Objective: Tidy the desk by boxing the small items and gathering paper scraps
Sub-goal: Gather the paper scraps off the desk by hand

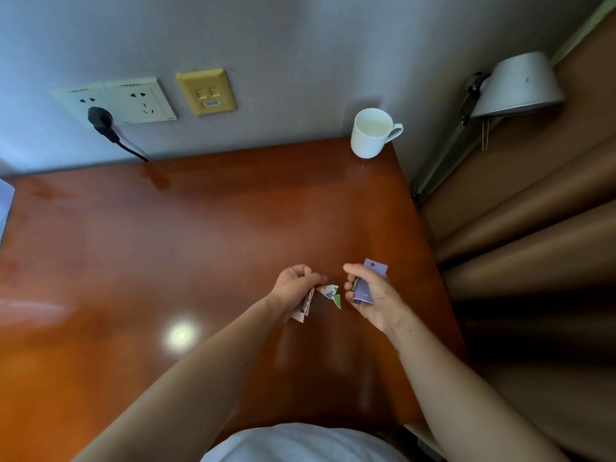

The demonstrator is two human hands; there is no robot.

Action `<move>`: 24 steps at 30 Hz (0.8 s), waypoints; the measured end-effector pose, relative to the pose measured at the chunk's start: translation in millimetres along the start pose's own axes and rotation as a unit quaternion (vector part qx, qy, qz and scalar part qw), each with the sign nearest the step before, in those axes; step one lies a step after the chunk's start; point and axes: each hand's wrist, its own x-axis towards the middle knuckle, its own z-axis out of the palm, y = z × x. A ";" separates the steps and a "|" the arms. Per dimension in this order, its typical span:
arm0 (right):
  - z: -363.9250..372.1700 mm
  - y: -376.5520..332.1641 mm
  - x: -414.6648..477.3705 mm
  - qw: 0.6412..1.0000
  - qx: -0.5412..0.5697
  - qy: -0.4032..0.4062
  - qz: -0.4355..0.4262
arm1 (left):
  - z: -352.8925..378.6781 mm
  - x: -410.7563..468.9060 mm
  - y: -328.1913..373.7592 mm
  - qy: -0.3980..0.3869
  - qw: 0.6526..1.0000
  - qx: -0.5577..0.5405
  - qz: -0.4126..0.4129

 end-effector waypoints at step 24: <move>-14.6 28.4 15.3 0.792 -0.577 0.058 -0.190 | 6.4 3.7 -2.3 -0.003 0.848 0.499 0.178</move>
